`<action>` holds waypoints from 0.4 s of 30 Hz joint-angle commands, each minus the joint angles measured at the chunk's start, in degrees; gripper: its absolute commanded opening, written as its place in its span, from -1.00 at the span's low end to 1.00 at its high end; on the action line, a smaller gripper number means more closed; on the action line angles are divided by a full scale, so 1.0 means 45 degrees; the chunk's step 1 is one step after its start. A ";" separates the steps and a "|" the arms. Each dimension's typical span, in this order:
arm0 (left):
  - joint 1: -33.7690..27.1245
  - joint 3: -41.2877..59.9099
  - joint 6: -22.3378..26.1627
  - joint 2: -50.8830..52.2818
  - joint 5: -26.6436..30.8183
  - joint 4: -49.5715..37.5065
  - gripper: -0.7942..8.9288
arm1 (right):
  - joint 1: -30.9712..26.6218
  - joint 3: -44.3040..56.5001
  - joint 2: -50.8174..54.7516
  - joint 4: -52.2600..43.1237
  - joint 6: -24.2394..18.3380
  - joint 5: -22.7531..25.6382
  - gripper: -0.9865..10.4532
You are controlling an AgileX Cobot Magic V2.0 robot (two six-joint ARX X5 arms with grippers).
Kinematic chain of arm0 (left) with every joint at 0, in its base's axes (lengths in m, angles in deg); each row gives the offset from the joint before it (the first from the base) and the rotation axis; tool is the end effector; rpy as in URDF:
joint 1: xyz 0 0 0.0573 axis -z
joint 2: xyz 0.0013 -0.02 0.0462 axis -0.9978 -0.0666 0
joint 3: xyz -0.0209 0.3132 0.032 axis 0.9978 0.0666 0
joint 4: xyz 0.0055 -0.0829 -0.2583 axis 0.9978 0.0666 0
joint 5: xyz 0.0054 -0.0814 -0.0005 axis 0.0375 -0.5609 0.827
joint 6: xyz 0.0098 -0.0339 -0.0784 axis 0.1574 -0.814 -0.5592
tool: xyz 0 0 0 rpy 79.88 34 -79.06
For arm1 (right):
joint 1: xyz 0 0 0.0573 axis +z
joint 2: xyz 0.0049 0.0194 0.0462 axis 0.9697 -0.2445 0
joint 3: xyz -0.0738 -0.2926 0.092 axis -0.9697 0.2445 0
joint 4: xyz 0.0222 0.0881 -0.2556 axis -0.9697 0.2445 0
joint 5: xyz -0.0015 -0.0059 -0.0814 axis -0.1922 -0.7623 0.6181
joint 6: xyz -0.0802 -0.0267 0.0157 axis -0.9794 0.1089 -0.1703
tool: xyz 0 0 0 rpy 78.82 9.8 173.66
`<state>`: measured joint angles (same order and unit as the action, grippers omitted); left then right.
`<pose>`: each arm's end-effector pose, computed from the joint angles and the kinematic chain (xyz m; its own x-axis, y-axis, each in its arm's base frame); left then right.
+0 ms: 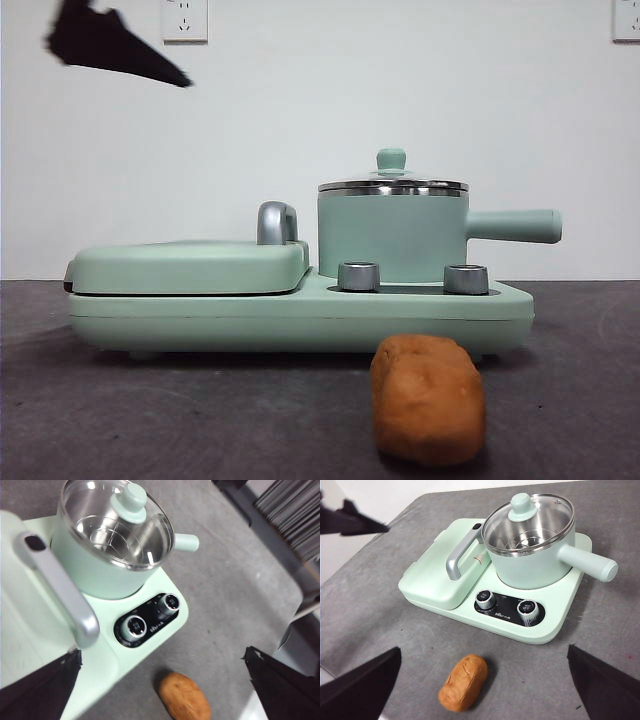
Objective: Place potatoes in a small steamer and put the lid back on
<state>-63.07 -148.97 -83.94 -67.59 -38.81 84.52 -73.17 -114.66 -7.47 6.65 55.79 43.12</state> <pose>0.2607 -0.1544 0.3710 0.4007 -0.7617 -0.5092 0.6414 0.6300 -0.4377 0.0615 0.0442 0.3370 0.7040 0.5982 -0.3828 -0.4890 0.7992 0.3495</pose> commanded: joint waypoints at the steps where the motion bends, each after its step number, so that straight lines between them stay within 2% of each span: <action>1: 0.0534 -0.1914 0.1015 -0.1569 0.0772 0.0505 0.26 | 0.0044 -0.0199 -0.0044 -0.0136 -0.0097 -0.0015 0.13; 7: 0.1443 -0.4940 0.1802 -0.4459 0.2773 0.0534 0.26 | 0.0044 -0.0199 -0.0044 -0.0136 -0.0097 -0.0015 0.13; 12: 0.1923 -0.6572 0.2176 -0.6368 0.3458 -0.0486 0.25 | 0.0044 -0.0199 -0.0044 -0.0136 -0.0097 -0.0015 0.13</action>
<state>-55.04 -176.84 -75.79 -94.80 -23.55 83.23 -73.17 -114.66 -7.47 6.65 55.79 43.10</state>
